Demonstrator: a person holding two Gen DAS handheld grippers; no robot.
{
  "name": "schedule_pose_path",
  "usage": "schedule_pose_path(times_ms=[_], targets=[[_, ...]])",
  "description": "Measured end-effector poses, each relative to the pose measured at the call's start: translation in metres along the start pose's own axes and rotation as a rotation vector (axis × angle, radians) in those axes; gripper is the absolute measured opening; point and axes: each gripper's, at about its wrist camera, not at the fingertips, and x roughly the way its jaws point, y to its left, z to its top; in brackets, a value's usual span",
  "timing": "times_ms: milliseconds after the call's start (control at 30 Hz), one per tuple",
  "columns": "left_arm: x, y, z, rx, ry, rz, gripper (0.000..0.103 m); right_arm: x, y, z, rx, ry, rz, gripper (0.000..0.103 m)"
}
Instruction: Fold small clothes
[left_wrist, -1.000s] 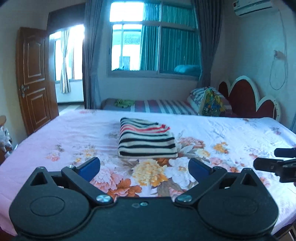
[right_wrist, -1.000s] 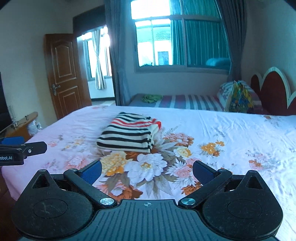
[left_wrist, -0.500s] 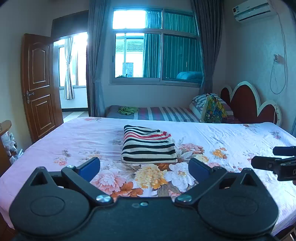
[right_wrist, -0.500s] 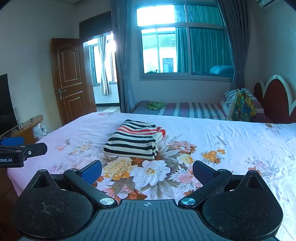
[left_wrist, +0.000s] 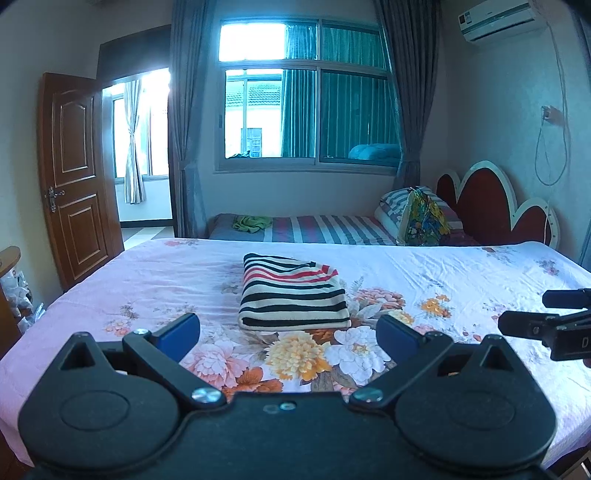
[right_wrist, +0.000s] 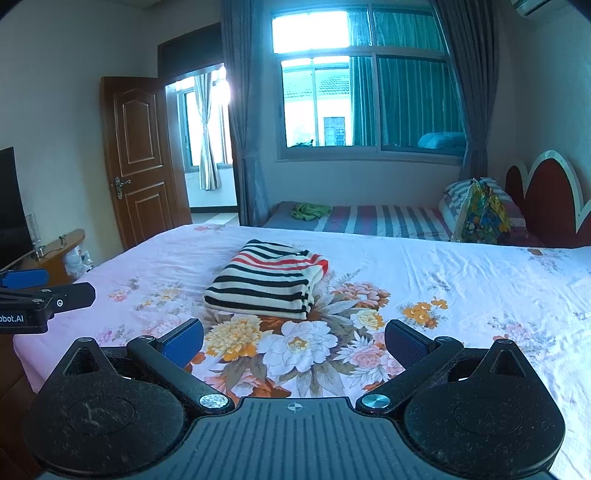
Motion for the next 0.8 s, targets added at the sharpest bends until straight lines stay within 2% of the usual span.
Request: schedule_pose_path(times_ms=[800], targets=[[0.0019,0.0059,0.0003,0.006,0.003,-0.002,0.102,0.0002,0.0009,0.0017,-0.003,0.002,0.010,0.103]])
